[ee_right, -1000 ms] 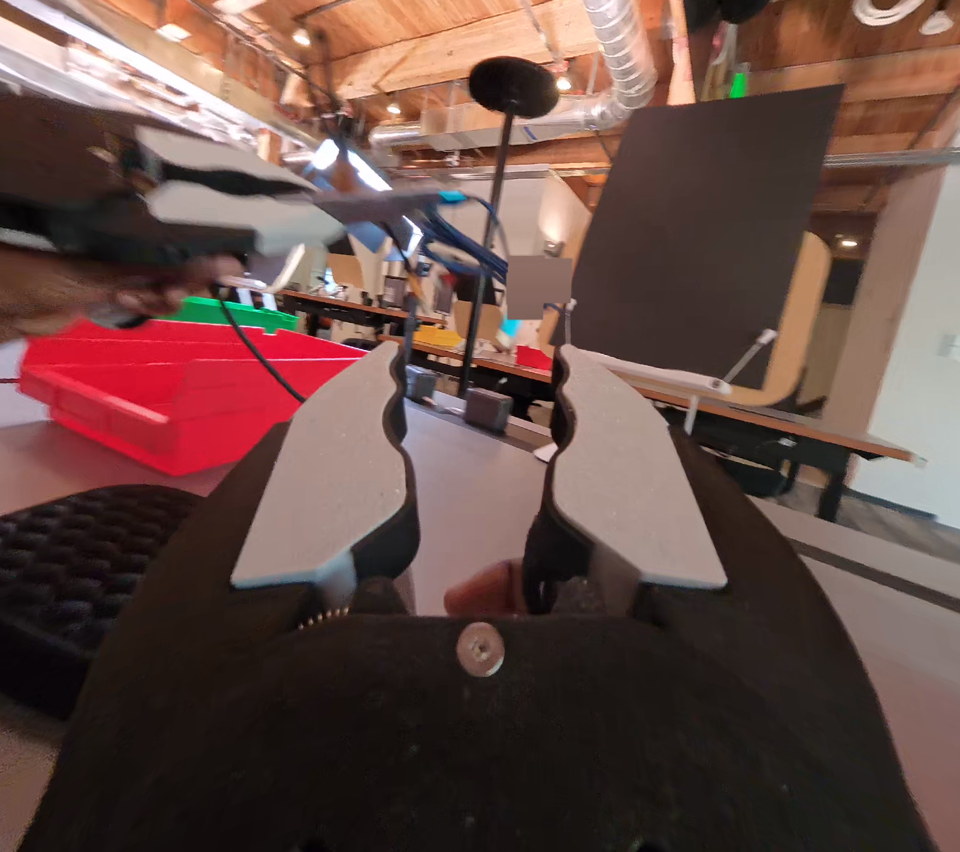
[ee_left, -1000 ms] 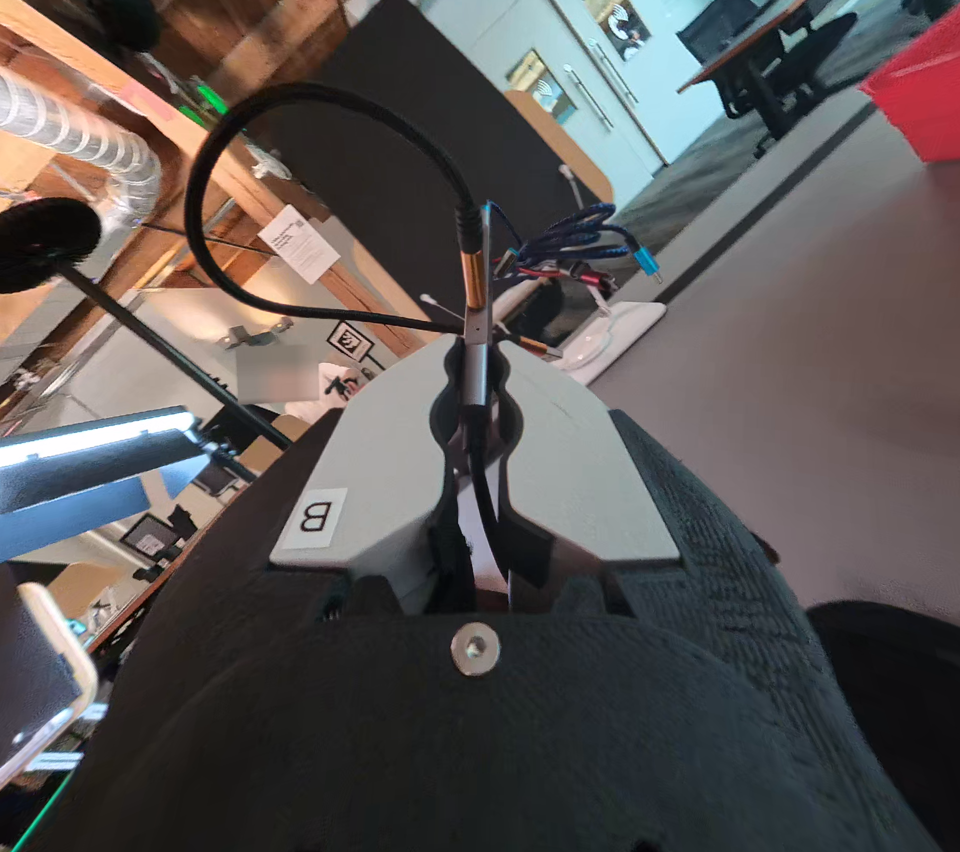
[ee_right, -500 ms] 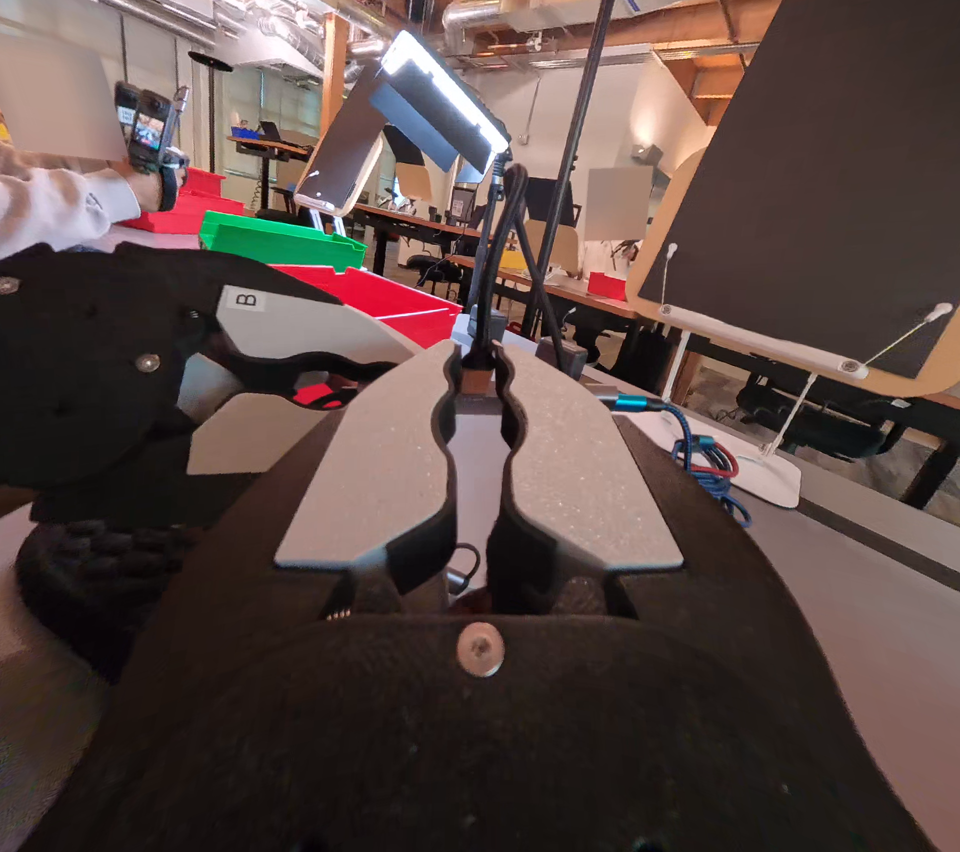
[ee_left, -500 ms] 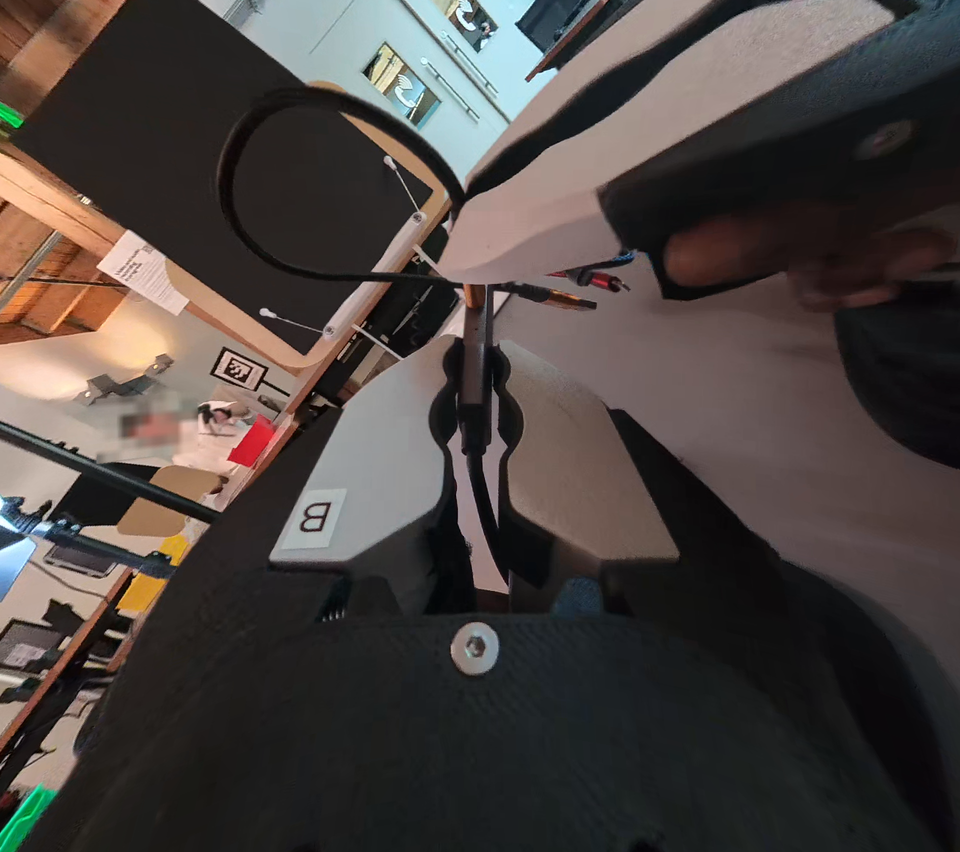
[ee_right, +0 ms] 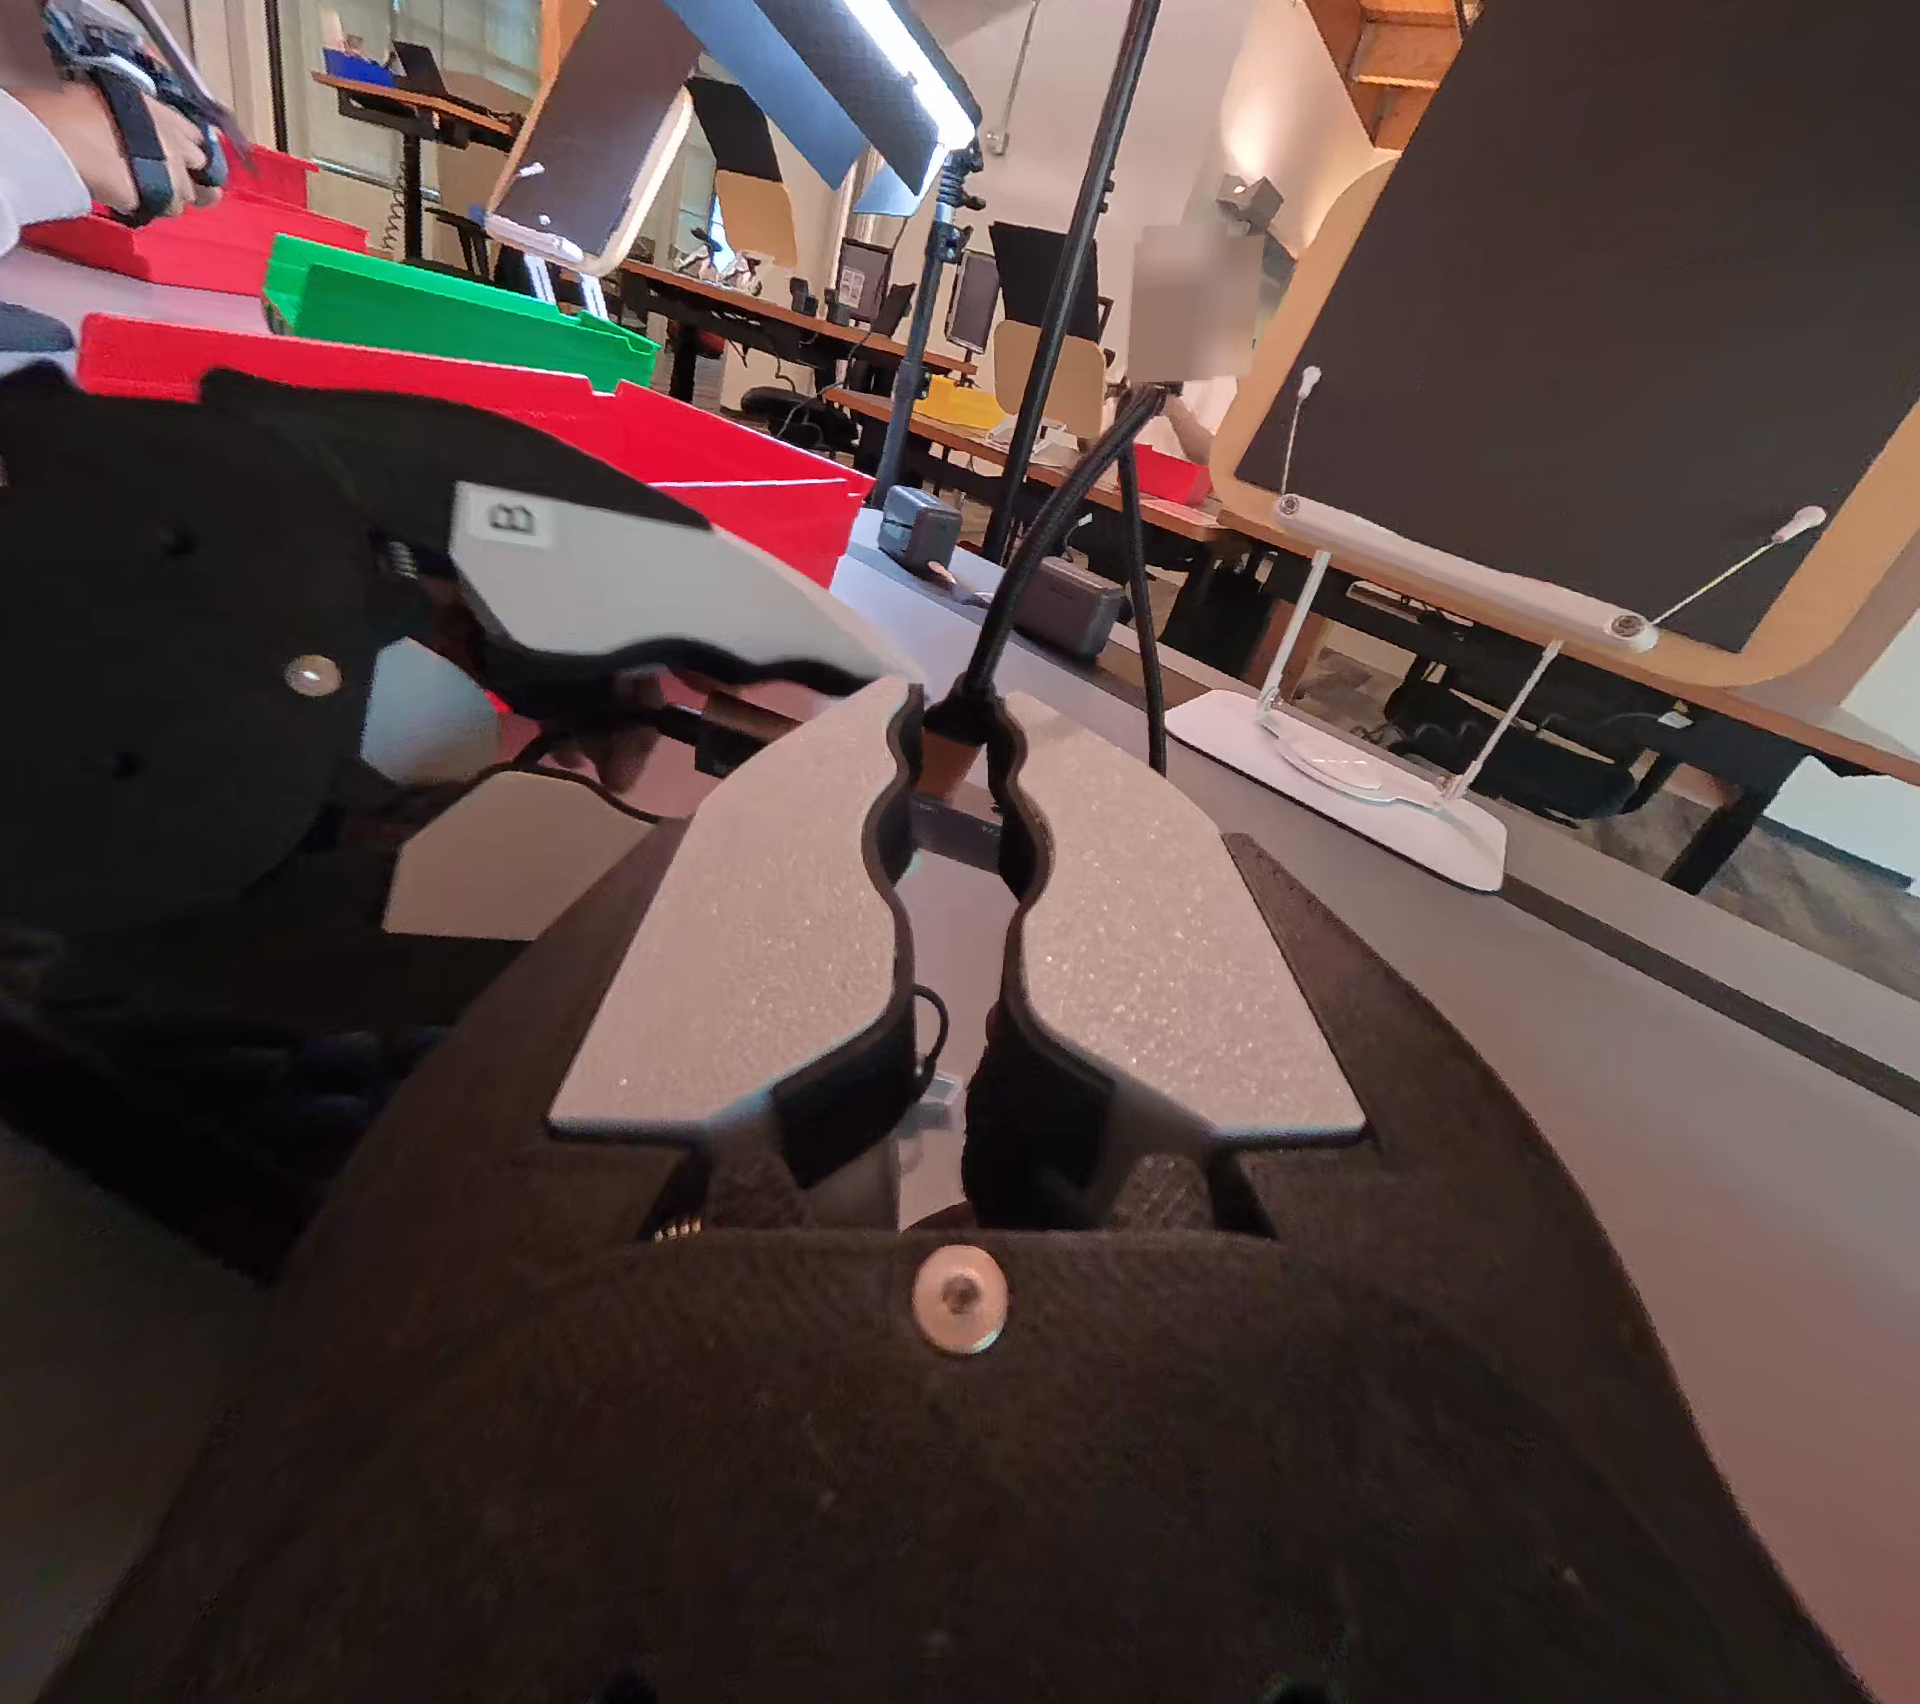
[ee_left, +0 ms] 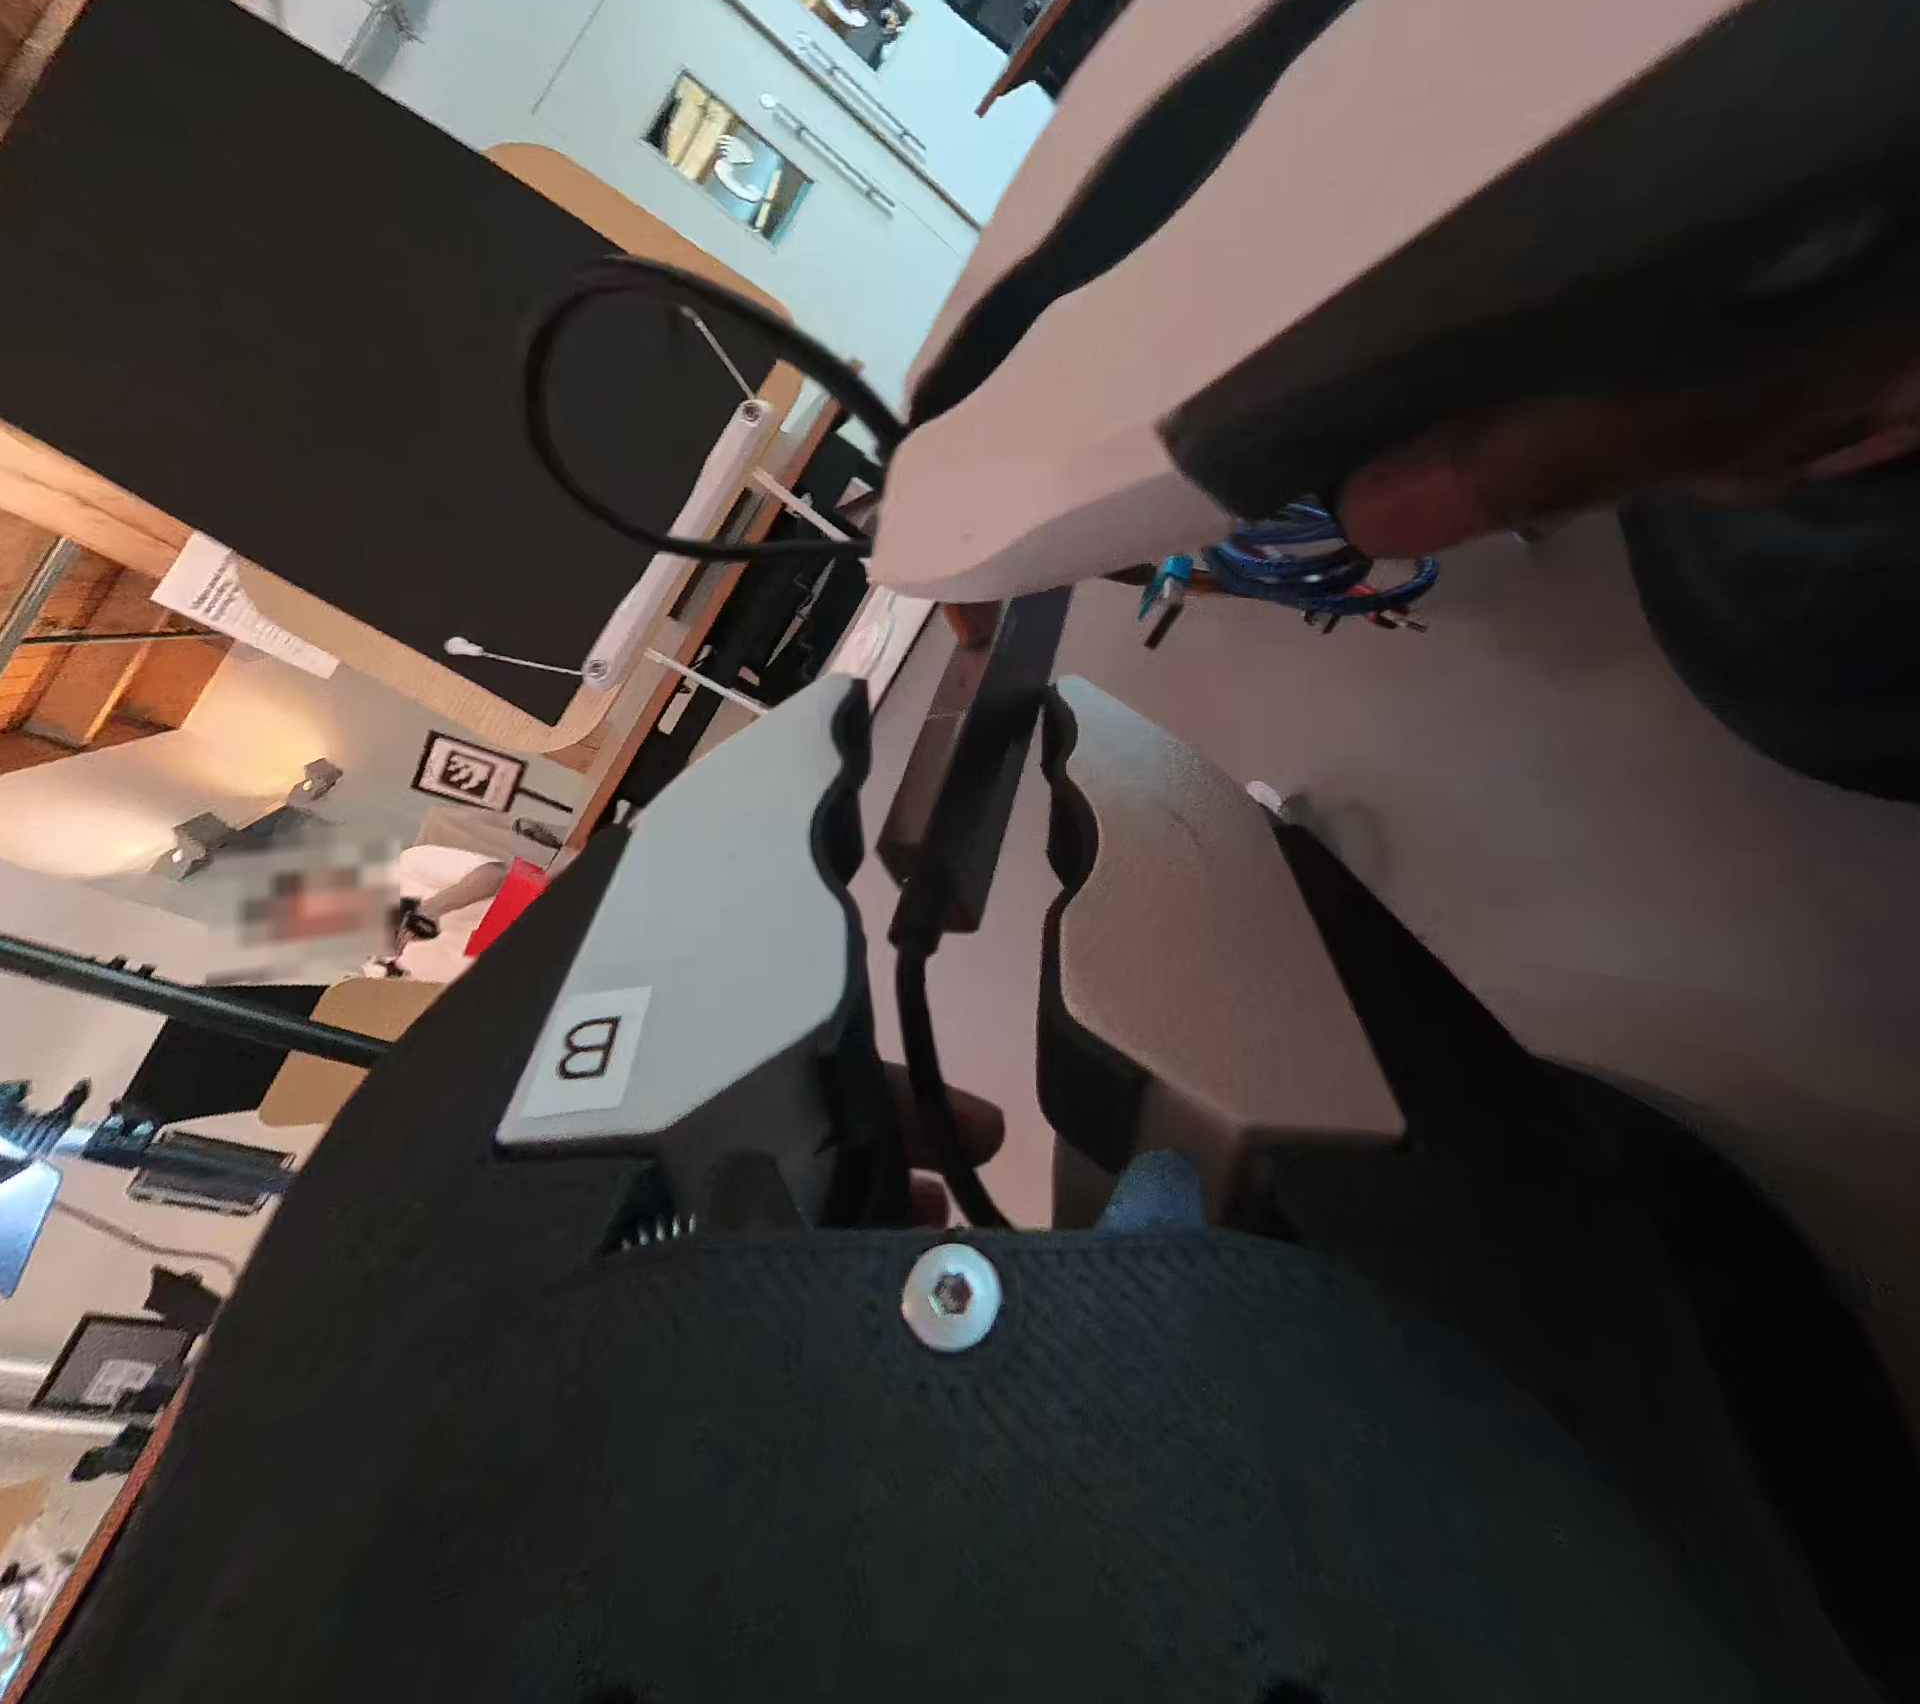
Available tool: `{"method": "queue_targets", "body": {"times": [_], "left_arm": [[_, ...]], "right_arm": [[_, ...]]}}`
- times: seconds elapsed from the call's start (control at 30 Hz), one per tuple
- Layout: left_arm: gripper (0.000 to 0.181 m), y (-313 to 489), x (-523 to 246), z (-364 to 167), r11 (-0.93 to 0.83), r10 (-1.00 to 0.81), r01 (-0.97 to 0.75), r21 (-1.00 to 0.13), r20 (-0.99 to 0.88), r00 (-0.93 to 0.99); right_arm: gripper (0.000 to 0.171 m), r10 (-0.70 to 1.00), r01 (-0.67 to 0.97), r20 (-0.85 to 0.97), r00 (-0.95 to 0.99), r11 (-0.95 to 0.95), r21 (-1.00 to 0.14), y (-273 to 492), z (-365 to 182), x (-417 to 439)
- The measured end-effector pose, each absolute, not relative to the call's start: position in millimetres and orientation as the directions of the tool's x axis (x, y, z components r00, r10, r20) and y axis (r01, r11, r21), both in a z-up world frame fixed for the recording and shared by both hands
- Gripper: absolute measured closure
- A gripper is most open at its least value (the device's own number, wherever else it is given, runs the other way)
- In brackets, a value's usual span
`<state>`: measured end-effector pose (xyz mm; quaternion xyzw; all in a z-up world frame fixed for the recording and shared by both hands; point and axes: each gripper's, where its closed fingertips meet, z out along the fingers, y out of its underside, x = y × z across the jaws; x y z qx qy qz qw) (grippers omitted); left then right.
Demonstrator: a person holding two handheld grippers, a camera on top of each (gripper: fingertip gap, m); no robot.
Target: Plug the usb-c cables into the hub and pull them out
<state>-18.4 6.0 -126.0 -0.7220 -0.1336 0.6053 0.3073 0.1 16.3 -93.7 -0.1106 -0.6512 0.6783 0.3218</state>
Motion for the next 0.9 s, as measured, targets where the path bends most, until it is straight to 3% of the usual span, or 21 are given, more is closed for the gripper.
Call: {"method": "queue_targets", "body": {"times": [0.23,0.33,0.47,0.63,0.83,0.9], "left_arm": [[0.171,17,-16,-131,-0.746,0.58,-0.206,-0.633,-0.77,0.265],[0.171,23,-14,-128,-0.731,0.587,-0.242,-0.639,-0.768,0.255],[0.171,37,-12,-136,-0.747,0.55,-0.262,-0.611,-0.79,0.271],[0.171,43,-17,-147,-0.715,0.584,-0.23,-0.66,-0.745,0.321],[0.171,40,-17,-154,-0.687,0.61,-0.177,-0.705,-0.691,0.387],[0.172,44,-16,-162,-0.701,0.576,-0.172,-0.692,-0.692,0.436]], "right_arm": [[0.16,0.558,-0.276,0.24,-0.794,0.022,-0.961,21,-98,9],[0.16,0.547,-0.243,0.206,-0.812,0.004,-0.97,23,-98,12],[0.16,0.521,-0.207,0.228,-0.823,0.1,-0.973,19,-109,7],[0.161,0.54,-0.211,0.32,-0.779,0.255,-0.944,22,-121,2],[0.171,0.519,-0.058,0.084,-0.851,0.068,-0.996,48,-94,6],[0.171,0.496,-0.038,0.116,-0.861,0.164,-0.986,50,-104,6]]}}
